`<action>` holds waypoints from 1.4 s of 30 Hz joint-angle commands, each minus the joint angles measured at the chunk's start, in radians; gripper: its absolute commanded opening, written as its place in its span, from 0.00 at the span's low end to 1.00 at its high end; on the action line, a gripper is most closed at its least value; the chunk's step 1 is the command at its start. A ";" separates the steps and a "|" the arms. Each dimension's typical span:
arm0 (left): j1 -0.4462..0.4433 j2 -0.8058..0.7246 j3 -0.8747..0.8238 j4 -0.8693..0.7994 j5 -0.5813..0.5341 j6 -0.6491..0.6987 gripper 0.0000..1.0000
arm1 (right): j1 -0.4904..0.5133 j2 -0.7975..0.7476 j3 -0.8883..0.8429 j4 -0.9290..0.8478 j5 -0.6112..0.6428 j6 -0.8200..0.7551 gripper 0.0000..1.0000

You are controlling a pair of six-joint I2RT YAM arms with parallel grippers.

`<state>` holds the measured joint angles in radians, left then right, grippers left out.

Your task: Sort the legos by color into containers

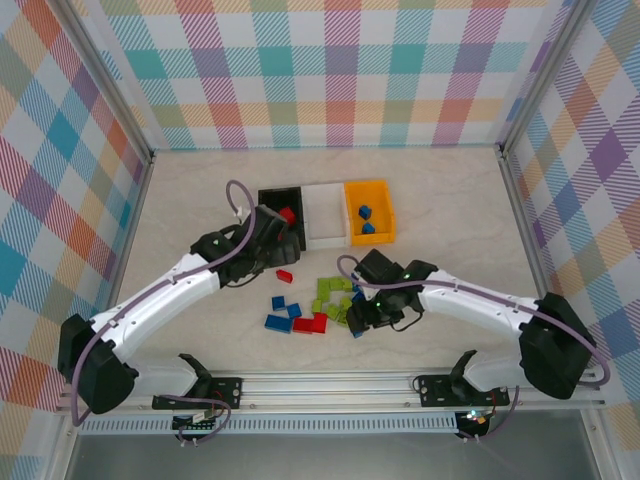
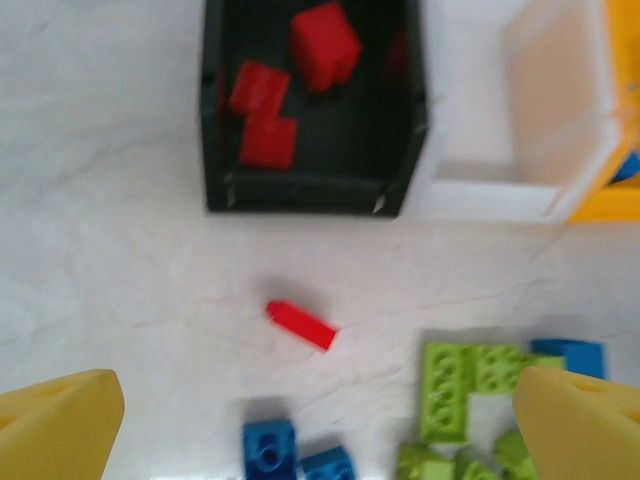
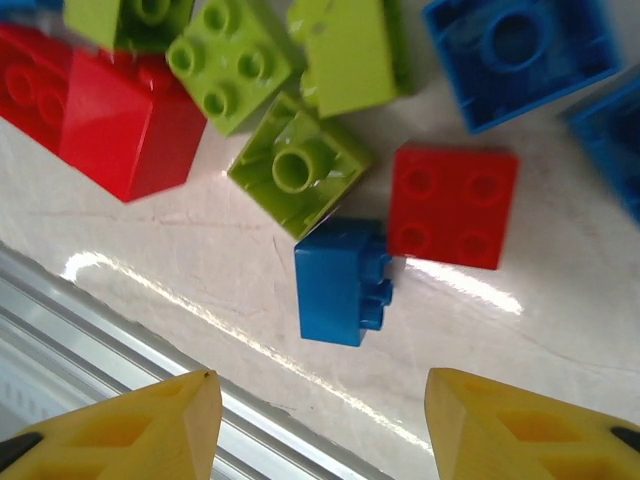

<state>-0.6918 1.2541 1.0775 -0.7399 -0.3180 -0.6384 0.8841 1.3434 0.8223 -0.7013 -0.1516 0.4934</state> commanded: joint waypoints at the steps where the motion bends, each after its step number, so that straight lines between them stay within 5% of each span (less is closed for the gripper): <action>1: 0.004 -0.063 -0.034 -0.049 -0.057 -0.044 1.00 | 0.044 0.065 0.005 -0.029 0.009 0.018 0.56; 14: 0.005 -0.065 -0.051 -0.074 -0.084 -0.058 1.00 | 0.082 0.224 0.070 0.049 0.132 0.042 0.52; 21: 0.010 -0.050 -0.045 -0.084 -0.087 -0.055 1.00 | 0.081 0.274 0.090 0.066 0.127 0.024 0.39; 31: 0.011 -0.050 -0.033 -0.082 -0.081 -0.048 1.00 | 0.079 0.041 0.104 -0.030 0.150 0.000 0.23; 36: 0.011 -0.074 -0.045 -0.062 -0.080 -0.048 1.00 | -0.135 -0.002 0.243 -0.046 0.207 -0.083 0.22; 42: 0.014 -0.090 -0.076 -0.064 -0.069 -0.076 1.00 | -0.381 0.285 0.530 0.063 0.192 -0.103 0.23</action>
<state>-0.6865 1.1839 1.0218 -0.8062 -0.3836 -0.6930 0.5484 1.4910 1.2591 -0.6746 0.0376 0.4236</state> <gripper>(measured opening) 0.997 0.261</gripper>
